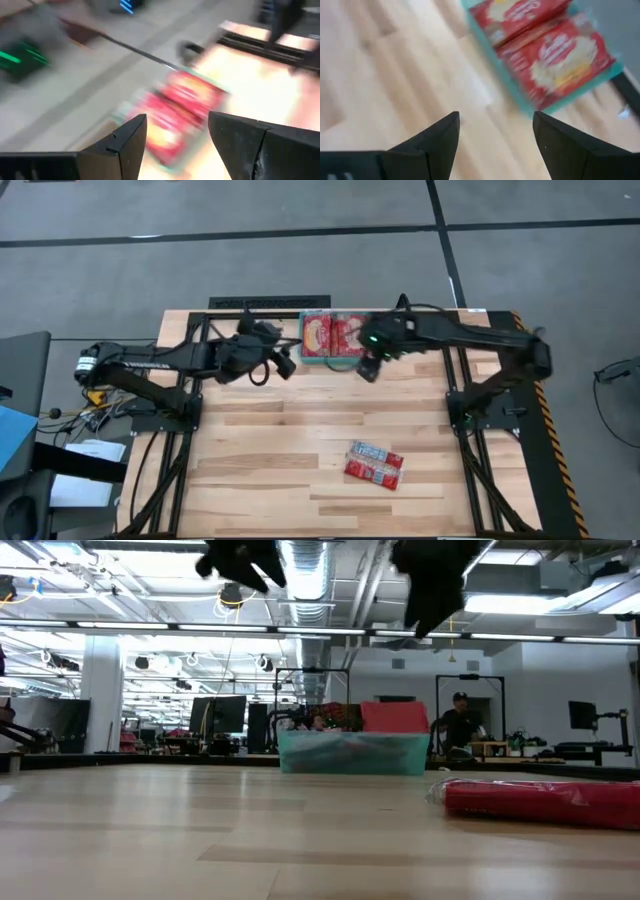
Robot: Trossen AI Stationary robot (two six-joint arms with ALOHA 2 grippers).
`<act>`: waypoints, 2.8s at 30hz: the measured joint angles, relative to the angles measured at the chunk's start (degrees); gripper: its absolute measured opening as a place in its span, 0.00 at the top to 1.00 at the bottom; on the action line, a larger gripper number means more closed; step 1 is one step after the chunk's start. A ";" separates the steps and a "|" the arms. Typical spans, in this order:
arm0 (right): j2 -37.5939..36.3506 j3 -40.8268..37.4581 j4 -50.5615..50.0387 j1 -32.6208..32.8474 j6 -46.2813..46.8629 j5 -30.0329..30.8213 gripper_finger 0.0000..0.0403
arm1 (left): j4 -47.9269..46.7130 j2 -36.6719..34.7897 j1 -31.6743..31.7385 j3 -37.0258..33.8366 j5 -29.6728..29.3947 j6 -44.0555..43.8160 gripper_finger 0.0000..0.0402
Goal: Sort popcorn bags into baskets
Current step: Put the red popcorn bag into the green bin
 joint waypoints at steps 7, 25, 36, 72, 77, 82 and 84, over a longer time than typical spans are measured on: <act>-10.79 -1.38 -12.77 11.91 14.96 3.89 0.31 | -1.22 8.26 2.71 0.00 21.07 -11.26 0.49; -16.11 -33.04 4.24 53.10 48.64 3.43 0.31 | 17.16 30.64 -1.39 -0.04 37.84 -25.96 0.49; 2.25 -34.73 26.00 59.27 41.96 4.01 0.31 | 16.82 30.73 -3.68 -0.04 39.82 -22.67 0.49; 14.91 -23.39 25.29 57.81 29.74 5.61 0.31 | 14.57 30.67 -6.83 -0.04 38.80 -21.91 0.49; 14.56 -23.39 25.48 57.14 29.31 -1.57 0.31 | 16.64 30.67 -6.81 -0.04 42.18 -21.93 0.49; 11.50 -23.17 23.55 56.85 31.46 -2.18 0.31 | 21.62 30.65 -7.03 -0.04 48.01 -21.08 0.49; 9.35 -22.91 22.63 57.07 33.17 0.14 0.31 | 23.48 30.62 -7.79 -0.04 47.50 -20.54 0.50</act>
